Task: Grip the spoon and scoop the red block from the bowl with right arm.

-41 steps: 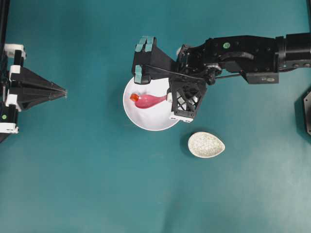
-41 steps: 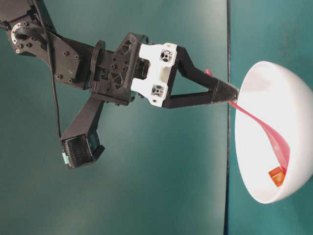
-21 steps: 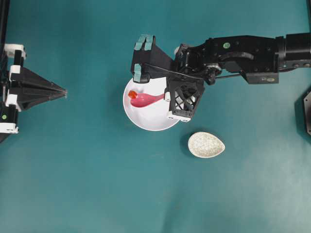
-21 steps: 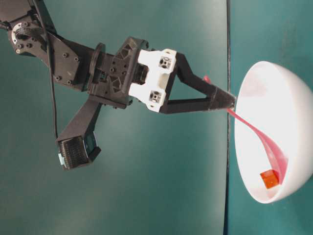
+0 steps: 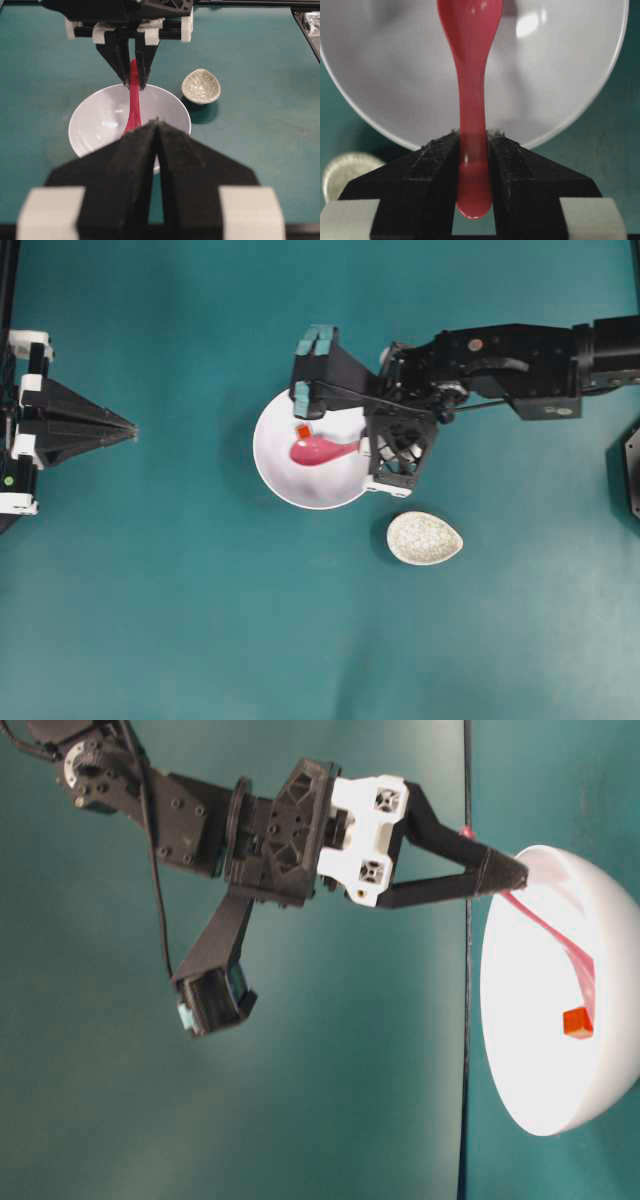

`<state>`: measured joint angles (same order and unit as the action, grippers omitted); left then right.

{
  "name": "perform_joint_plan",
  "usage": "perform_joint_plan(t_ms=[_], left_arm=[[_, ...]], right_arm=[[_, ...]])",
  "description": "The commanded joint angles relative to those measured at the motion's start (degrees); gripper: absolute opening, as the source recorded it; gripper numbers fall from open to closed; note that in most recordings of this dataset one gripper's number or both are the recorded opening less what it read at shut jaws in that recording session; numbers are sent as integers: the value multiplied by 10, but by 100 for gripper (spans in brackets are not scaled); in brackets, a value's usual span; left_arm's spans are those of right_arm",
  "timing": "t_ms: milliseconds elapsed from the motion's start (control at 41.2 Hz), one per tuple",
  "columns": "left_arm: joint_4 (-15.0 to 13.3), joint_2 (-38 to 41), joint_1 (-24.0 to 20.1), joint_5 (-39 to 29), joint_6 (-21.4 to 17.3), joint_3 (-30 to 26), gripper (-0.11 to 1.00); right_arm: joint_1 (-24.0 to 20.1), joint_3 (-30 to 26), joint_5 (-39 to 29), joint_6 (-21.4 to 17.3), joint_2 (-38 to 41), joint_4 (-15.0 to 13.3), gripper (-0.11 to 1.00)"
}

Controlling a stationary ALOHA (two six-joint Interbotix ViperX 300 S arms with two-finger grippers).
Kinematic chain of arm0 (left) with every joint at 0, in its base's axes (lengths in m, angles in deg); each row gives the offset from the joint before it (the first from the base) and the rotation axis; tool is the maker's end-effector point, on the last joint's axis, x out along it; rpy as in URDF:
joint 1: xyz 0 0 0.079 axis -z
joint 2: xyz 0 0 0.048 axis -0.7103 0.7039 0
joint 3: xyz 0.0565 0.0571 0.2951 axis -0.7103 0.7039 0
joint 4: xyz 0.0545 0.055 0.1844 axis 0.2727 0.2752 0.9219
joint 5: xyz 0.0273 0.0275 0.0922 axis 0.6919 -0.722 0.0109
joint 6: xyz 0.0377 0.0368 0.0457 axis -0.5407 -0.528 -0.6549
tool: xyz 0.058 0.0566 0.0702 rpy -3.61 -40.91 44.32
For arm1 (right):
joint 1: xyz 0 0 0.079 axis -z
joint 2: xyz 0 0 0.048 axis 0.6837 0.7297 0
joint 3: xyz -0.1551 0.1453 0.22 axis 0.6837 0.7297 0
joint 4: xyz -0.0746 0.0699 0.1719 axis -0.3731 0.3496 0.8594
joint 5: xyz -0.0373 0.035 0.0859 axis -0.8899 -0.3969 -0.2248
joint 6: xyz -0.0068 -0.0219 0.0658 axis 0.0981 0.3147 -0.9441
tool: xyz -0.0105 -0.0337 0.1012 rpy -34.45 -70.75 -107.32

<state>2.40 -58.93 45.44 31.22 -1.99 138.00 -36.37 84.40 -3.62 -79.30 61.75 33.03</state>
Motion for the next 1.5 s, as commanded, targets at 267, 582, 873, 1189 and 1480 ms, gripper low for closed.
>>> perform_joint_plan(t_ms=[267,582,873,1189,1480], left_arm=[[2,4,1,6,0,-16,0],[2,4,1,6,0,-15,0],[2,4,1,6,0,-16,0],[2,4,1,7,0,-16,0],[2,4,1,7,0,-15,0]], right_arm=[[1,19,-11,-33,-56,-1,24],[1,18,-6,-32,-57,-1,24],[5,18,-1,-27,-52,-2,24],[11,18,16,-25,-43,-2,24],[11,18,23,-25,-36,-1,24]])
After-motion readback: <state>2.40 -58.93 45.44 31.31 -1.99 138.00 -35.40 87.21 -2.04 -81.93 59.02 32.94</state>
